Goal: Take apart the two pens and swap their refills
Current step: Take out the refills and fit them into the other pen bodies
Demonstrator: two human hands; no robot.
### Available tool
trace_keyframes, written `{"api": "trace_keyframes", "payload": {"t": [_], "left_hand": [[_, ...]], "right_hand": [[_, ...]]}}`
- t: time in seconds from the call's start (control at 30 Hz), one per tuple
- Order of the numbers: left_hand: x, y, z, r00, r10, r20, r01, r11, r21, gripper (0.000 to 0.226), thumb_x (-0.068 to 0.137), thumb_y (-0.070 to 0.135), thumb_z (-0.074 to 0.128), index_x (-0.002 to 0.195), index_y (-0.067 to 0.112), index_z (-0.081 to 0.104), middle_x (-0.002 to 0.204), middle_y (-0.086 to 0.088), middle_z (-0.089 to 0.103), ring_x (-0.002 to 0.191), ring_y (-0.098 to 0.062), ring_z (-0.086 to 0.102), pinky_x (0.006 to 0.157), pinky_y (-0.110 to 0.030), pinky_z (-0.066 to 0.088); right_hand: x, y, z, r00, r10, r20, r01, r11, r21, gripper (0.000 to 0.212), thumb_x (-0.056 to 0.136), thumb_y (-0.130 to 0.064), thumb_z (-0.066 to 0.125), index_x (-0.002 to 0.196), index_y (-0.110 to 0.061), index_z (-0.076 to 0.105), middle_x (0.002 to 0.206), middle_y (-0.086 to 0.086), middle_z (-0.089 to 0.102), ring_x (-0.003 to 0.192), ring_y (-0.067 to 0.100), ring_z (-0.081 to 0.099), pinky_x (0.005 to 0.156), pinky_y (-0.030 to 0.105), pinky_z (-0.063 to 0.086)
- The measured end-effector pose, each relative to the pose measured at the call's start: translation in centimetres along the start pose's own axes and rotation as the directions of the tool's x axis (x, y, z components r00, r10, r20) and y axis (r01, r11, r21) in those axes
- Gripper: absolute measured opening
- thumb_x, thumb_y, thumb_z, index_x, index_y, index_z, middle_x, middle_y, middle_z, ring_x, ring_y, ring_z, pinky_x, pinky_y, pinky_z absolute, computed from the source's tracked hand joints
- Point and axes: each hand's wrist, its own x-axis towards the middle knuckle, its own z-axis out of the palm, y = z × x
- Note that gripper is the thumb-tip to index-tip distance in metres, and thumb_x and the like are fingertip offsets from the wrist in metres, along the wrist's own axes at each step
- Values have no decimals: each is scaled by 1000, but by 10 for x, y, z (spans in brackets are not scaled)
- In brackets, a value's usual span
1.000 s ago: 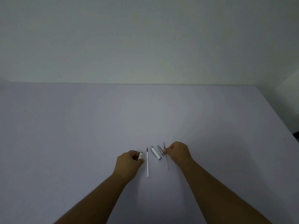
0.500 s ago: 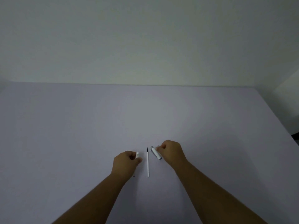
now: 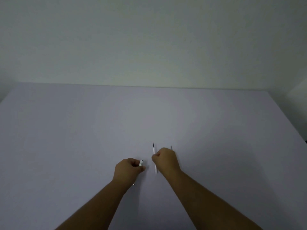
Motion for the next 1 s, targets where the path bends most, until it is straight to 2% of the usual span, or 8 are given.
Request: {"api": "trace_keyframes", "payload": {"t": [0.1, 0.2, 0.37, 0.53, 0.67, 0.73, 0.87, 1.0], "left_hand": [[-2, 4, 3, 1000, 5, 18, -6, 1000, 10, 19, 75, 24, 76, 91, 17, 71, 75, 7, 63, 67, -4, 57, 45, -12, 37], [-2, 10, 8, 999, 19, 40, -20, 1000, 12, 18, 75, 24, 76, 90, 16, 71, 81, 2, 67, 68, -7, 58, 45, -12, 38], [-6, 20, 13, 997, 55, 50, -55, 998, -3, 17, 77, 23, 74, 92, 16, 72, 86, -3, 71, 73, -13, 62, 48, -14, 39], [-7, 26, 13, 996, 82, 47, -81, 997, -16, 14, 77, 24, 74, 89, 19, 72, 78, 6, 68, 69, -7, 61, 45, -12, 40], [-8, 30, 16, 994, 96, 61, -96, 995, -5, 14, 75, 22, 75, 88, 19, 73, 75, 8, 67, 67, -6, 59, 49, -13, 41], [-7, 32, 18, 992, 114, 62, -114, 994, -1, 14, 76, 22, 75, 89, 18, 72, 75, 8, 66, 67, -7, 59, 52, -14, 42], [-6, 35, 20, 988, 137, 70, -138, 990, 4, 13, 77, 21, 73, 89, 16, 71, 77, 2, 67, 63, -7, 57, 35, -4, 40], [-4, 34, 17, 988, 140, 59, -139, 990, -16, 16, 78, 19, 72, 93, 15, 70, 72, 3, 61, 61, -7, 53, 34, -2, 37]], "right_hand": [[3, -4, -17, 998, 42, -53, -16, 907, 421, 16, 83, -21, 59, 87, -8, 67, 79, 10, 72, 73, 21, 67, 71, 33, 53], [2, -7, -27, 999, 43, -3, -33, 810, 585, 12, 85, -19, 59, 80, -10, 65, 68, -1, 66, 56, 7, 59, 52, 22, 50], [-5, -3, -29, 998, -4, 57, -33, 782, 623, 13, 85, -16, 58, 84, -6, 67, 70, -1, 67, 56, 7, 58, 50, 21, 46], [-9, 3, -32, 989, -57, 135, -27, 833, 552, 14, 81, -23, 63, 77, -11, 69, 72, 3, 66, 60, 14, 52, 59, 27, 44], [-3, 2, -45, 998, -31, 56, -13, 758, 653, 20, 82, -27, 65, 66, -16, 64, 66, -1, 61, 54, 10, 47, 57, 25, 39], [0, 2, -50, 992, -83, 97, 3, 775, 632, 15, 81, -23, 66, 68, -15, 66, 65, -2, 61, 54, 9, 48, 56, 24, 39], [3, 5, -55, 954, -140, 265, -33, 830, 556, 9, 79, -23, 68, 73, -16, 69, 66, -3, 62, 54, 9, 49, 50, 22, 39], [20, 12, -65, 997, -19, 79, -28, 836, 548, 17, 81, -27, 66, 81, -11, 70, 74, 2, 65, 64, 13, 56, 59, 23, 43]]}}
